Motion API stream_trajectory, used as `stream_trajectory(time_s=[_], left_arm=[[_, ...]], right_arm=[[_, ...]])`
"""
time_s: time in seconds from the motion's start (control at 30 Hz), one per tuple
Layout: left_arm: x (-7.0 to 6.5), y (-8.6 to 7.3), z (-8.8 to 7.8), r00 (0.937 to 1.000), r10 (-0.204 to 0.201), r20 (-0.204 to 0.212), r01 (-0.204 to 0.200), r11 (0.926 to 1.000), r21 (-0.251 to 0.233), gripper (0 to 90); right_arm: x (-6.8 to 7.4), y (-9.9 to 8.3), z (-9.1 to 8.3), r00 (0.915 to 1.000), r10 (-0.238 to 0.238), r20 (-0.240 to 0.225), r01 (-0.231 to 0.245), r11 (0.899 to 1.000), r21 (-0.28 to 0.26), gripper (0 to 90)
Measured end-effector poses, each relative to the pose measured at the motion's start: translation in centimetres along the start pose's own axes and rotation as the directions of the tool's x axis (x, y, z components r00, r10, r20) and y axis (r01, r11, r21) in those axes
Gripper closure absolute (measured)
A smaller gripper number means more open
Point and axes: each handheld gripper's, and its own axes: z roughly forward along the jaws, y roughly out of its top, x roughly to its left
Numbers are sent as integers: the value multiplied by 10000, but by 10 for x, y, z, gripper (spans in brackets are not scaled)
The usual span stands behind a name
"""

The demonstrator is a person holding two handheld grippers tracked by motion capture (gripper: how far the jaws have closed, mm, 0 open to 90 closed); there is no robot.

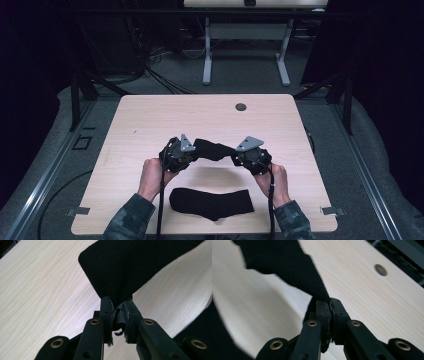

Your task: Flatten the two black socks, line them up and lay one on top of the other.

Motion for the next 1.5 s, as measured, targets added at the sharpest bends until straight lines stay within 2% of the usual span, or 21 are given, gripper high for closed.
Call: stream_trajectory(time_s=[0.07,0.13,0.2,0.23,0.3,0.37,0.4,0.5,0.53,0.57,0.63,0.73,0.77,0.8,0.83,0.87,0.93,1.03,1.17,1.27,1.5], left_arm=[[-1,-12,9,9993,-27,377,6,9984,559,736],[-2,-27,18,9963,-418,752,347,9950,935,591],[-1,-41,21,9921,-825,949,738,9930,919,473],[0,-46,20,9891,-1025,1055,941,9922,823,423],[3,-54,15,9859,-1285,1071,1229,9907,576,373],[8,-60,10,9778,-1680,1250,1656,9857,294,347],[12,-62,7,9749,-1859,1224,1857,9825,126,347],[28,-65,6,9576,-2558,1325,2594,9657,-98,368],[32,-65,9,9472,-2861,1444,2888,9574,26,373],[36,-65,11,9405,-3010,1575,3007,9534,267,370],[36,-66,16,9392,-2941,1771,2892,9558,536,367],[29,-67,22,9422,-2733,1936,2605,9613,894,364],[27,-68,25,9424,-2679,2001,2525,9624,998,370],[26,-68,28,9448,-2655,1918,2490,9627,1059,372],[24,-68,30,9462,-2608,1914,2432,9636,1106,381],[23,-67,32,9473,-2559,1927,2369,9645,1164,397],[21,-66,35,9526,-2519,1703,2332,9647,1226,452],[20,-67,36,9543,-2565,1532,2437,9649,978,568],[21,-69,38,9585,-2516,1344,2451,9674,633,728],[21,-71,40,9593,-2471,1364,2445,9690,353,854],[19,-69,31,9762,-2103,536,2123,9766,-335,882]], right_arm=[[14,-8,8,9977,-406,-552,433,9978,498,780],[27,-23,23,9837,-487,-1733,690,9912,1130,685],[33,-38,32,9725,-218,-2320,578,9871,1496,576],[32,-45,33,9662,186,-2571,178,9902,1386,541],[24,-55,29,9633,787,-2568,-472,9909,1263,525],[12,-61,23,9518,1493,-2681,-1262,9868,1016,519],[5,-63,20,9455,1885,-2657,-1689,9811,947,518],[-11,-64,21,9198,2940,-2597,-2766,9555,1023,515],[-12,-63,25,9056,3321,-2637,-3140,9431,1093,508],[-12,-60,29,9005,3433,-2669,-3193,9387,1300,500],[-6,-55,37,9026,3499,-2506,-3148,9338,1702,501],[5,-53,48,9114,3438,-2261,-3002,9314,2060,502],[6,-53,50,9169,3299,-2247,-2868,9360,2040,509],[9,-52,52,9146,3370,-2236,-2952,9341,2007,517],[10,-52,52,9226,3223,-2122,-2788,9369,2108,530],[12,-52,55,9188,3320,-2136,-2939,9365,1911,552],[14,-52,56,9276,3149,-2011,-2745,9395,2050,586],[13,-53,55,9341,2953,-2007,-2534,9443,2099,662],[13,-55,54,9272,3022,-2214,-2600,9446,2004,784],[12,-56,55,9188,3159,-2367,-2741,9421,1932,811],[12,-56,53,9169,3180,-2413,-2804,9433,1775,827]])
